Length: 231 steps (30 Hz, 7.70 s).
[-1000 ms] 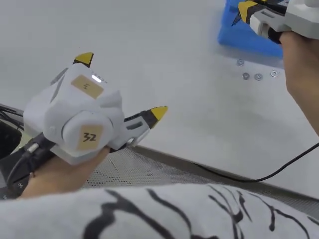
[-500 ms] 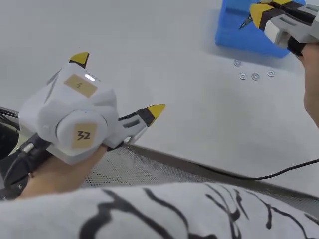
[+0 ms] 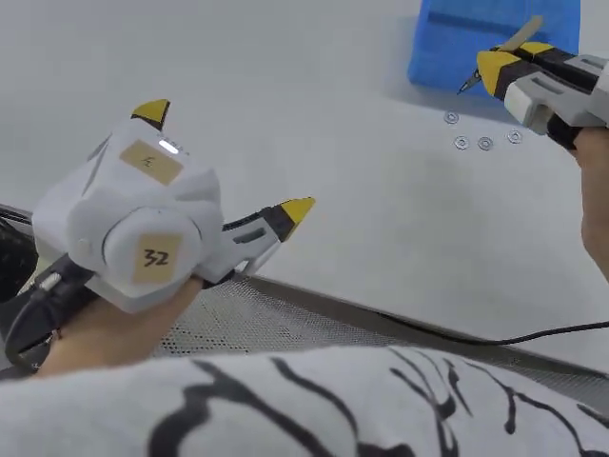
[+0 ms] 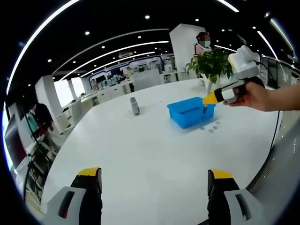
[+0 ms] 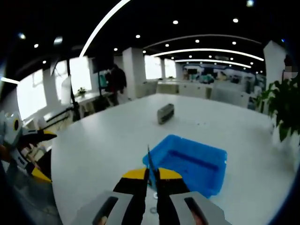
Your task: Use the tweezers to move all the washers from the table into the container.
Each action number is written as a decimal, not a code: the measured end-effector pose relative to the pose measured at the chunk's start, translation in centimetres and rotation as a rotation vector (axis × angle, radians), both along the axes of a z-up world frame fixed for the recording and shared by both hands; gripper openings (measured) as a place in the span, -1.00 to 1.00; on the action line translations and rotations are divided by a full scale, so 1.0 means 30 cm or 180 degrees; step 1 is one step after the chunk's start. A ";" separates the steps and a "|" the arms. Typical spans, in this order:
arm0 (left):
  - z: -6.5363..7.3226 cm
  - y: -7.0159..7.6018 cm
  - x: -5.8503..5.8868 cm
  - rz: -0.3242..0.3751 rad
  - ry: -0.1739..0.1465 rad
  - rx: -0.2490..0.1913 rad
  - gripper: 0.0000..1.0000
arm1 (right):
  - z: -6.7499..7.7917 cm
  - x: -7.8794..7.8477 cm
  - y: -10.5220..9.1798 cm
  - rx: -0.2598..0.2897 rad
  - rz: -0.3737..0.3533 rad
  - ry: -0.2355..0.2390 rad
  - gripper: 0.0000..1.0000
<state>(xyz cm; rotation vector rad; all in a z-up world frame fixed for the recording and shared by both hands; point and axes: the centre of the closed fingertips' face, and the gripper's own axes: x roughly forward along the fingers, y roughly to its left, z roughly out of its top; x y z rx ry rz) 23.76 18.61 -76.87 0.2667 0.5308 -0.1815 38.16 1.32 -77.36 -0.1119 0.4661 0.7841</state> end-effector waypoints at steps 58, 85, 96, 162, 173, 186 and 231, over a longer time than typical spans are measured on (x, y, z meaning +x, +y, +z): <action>-0.033 0.010 -0.009 -0.0030 0.0117 0.0114 0.88 | -0.039 0.002 0.001 -0.0122 -0.0010 0.0146 -0.97; -0.043 0.014 -0.010 -0.0037 0.0152 0.0162 0.86 | 0.183 0.089 0.038 0.0148 0.0043 -0.0160 -0.97; -0.051 0.019 -0.013 -0.0026 0.0188 0.0197 0.85 | 0.199 0.156 0.041 0.0235 -0.0083 -0.0192 -0.97; -0.069 0.035 -0.019 0.0013 0.0300 0.0291 0.76 | -0.030 0.200 0.077 -0.0131 -0.0039 0.0046 -0.94; -0.063 0.034 -0.017 0.0012 0.0266 0.0278 0.76 | 0.118 0.149 0.077 0.0078 -0.0003 -0.0122 -0.94; -0.069 0.036 -0.020 0.0009 0.0290 0.0296 0.75 | 0.097 0.034 0.013 0.0098 0.0019 -0.0077 -0.94; -0.080 0.032 -0.027 -0.0004 0.0364 0.0311 0.72 | -0.121 -0.064 -0.069 -0.0288 -0.0053 0.0279 -0.92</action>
